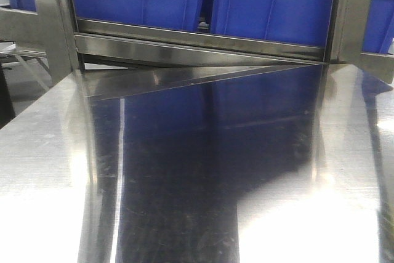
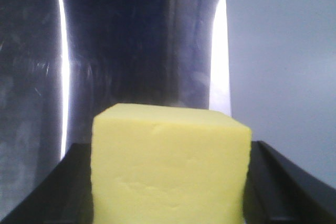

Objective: Place yellow foam block on left shelf second layer
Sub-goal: 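Close the right gripper on the cube and lift it, then hold the cube in the right gripper while the base starts moving, then drive the base to the shelf of blue bins holding the cube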

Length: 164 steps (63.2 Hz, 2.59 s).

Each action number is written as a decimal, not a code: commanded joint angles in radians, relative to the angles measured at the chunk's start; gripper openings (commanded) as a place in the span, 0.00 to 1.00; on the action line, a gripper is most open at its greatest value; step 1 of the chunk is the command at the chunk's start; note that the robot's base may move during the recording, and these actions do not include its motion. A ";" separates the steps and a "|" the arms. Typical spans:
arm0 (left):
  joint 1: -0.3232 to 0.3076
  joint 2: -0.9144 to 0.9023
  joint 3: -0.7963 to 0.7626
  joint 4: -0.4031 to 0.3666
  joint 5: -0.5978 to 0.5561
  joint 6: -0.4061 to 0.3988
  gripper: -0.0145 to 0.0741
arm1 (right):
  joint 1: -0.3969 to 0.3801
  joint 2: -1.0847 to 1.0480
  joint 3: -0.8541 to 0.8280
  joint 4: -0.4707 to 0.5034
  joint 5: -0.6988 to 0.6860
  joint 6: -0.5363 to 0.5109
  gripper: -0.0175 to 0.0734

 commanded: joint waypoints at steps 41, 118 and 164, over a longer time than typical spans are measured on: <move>0.000 0.008 0.026 -0.002 -0.088 -0.004 0.32 | -0.015 -0.950 0.260 0.008 -0.137 -0.025 0.51; -0.023 0.001 0.026 -0.002 -0.088 -0.004 0.32 | -0.015 -1.040 0.255 0.008 -0.141 -0.025 0.51; -0.023 0.005 0.026 -0.002 -0.088 -0.004 0.32 | -0.015 -1.034 0.257 0.008 -0.139 -0.025 0.51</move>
